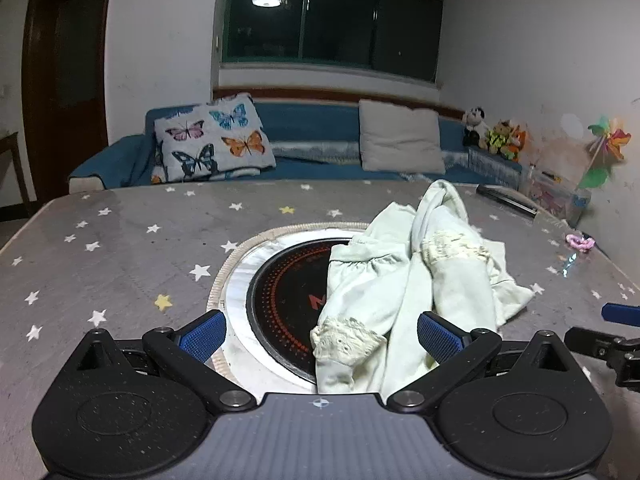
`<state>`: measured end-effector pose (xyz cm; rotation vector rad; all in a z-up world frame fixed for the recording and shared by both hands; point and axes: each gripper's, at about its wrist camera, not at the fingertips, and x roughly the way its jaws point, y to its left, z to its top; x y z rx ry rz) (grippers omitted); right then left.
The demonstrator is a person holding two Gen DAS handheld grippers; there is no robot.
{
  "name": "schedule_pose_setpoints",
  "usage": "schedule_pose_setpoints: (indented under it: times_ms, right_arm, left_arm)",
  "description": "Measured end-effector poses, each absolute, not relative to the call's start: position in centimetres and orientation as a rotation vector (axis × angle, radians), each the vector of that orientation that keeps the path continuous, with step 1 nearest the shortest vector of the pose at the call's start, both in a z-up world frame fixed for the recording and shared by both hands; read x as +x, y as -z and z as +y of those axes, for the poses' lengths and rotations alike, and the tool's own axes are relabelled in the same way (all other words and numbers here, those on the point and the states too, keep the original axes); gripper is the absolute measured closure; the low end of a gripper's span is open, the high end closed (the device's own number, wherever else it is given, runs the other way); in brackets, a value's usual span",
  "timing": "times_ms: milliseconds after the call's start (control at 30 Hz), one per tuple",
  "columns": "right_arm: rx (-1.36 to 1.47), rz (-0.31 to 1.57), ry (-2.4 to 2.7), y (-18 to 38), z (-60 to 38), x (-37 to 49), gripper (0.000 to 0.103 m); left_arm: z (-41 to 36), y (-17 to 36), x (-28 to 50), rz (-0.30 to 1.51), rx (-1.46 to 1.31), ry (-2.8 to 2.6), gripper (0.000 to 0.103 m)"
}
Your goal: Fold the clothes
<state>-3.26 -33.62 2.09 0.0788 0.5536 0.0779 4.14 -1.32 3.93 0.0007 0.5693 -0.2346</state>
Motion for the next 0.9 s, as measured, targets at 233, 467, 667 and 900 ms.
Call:
schedule_pose_setpoints:
  times_ms: [233, 467, 667, 900]
  right_arm:
    - [0.121, 0.587, -0.087, -2.2, -34.0, -0.7, 0.015]
    - [0.105, 0.622, -0.105, -2.2, -35.3, 2.4, 0.032]
    - [0.122, 0.641, -0.113, -1.6, -36.4, 5.5, 0.046]
    - [0.125, 0.674, -0.129, -0.3, -36.4, 8.6, 0.056]
  left_arm:
    - [-1.1, -3.8, 6.1, 0.573, 0.007, 0.218, 0.0]
    - [-1.1, -3.1, 7.6, 0.597, -0.005, 0.188, 0.003]
    - [-2.7, -2.8, 9.3, 0.613, 0.036, 0.205, 0.008]
    - [-3.9, -2.0, 11.3, 0.646, 0.06, 0.216, 0.011]
